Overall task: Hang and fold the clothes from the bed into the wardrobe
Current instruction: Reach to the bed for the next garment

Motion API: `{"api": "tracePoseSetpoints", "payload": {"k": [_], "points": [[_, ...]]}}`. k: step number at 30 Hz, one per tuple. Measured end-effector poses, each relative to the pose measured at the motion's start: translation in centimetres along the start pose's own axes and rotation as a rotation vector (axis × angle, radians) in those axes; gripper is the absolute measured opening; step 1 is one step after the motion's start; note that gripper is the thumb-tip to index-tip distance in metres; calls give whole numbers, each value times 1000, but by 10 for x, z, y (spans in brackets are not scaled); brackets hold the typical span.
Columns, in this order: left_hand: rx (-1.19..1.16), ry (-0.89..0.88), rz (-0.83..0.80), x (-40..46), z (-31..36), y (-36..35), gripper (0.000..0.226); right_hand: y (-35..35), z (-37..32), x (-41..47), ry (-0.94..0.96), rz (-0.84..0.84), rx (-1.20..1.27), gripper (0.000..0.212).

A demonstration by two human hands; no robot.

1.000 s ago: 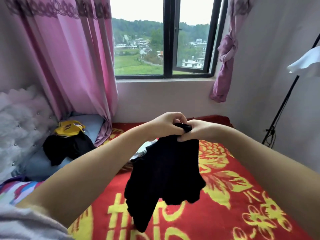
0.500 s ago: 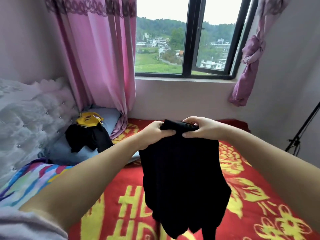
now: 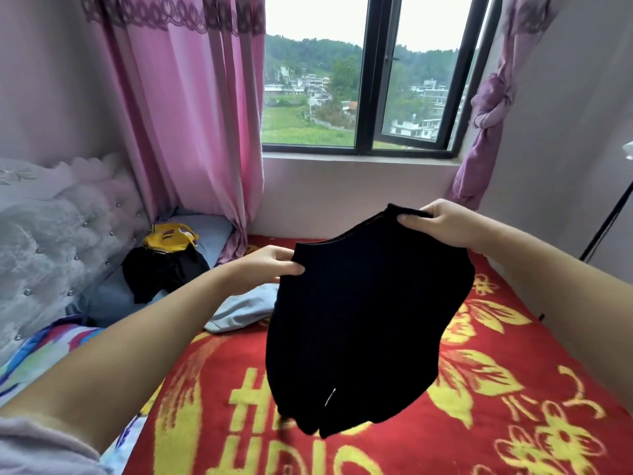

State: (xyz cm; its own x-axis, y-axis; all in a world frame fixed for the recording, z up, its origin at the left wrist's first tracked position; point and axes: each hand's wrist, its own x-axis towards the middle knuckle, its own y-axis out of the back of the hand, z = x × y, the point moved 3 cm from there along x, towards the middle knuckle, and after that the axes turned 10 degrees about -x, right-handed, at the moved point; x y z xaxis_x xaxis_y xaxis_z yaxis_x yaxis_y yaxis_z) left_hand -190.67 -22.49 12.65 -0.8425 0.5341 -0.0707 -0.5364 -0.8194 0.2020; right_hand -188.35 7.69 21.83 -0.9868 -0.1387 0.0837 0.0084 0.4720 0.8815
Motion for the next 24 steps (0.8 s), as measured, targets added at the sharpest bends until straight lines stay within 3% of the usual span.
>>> {"api": "tracePoseSetpoints", "payload": {"k": [1,3,4,7,11,15,18,20,24], "points": [[-9,-13,23,-1,1,1,23,-1,3,-1,-17,-10,-21,53],[74,-24,52,-3,3,1,60,-3,5,-1,-32,-13,-67,60],[139,-27,31,-4,2,-2,67,-3,5,-2,-39,-4,-89,62],[348,-90,-54,-4,1,-12,43,-3,11,-3,-65,27,-135,63],[417,-255,150,7,11,-12,17,-1,16,-5,-75,41,-191,61],[439,-301,336,19,31,-15,14,1,14,-5,-119,150,-261,57],[491,-223,502,31,51,-29,17,-2,8,-4,-196,257,-270,52],[376,-149,481,39,64,-48,16,-9,2,-2,-259,246,-163,49],[24,-85,189,47,85,-103,15,-43,-27,0,-327,50,252,56]]}}
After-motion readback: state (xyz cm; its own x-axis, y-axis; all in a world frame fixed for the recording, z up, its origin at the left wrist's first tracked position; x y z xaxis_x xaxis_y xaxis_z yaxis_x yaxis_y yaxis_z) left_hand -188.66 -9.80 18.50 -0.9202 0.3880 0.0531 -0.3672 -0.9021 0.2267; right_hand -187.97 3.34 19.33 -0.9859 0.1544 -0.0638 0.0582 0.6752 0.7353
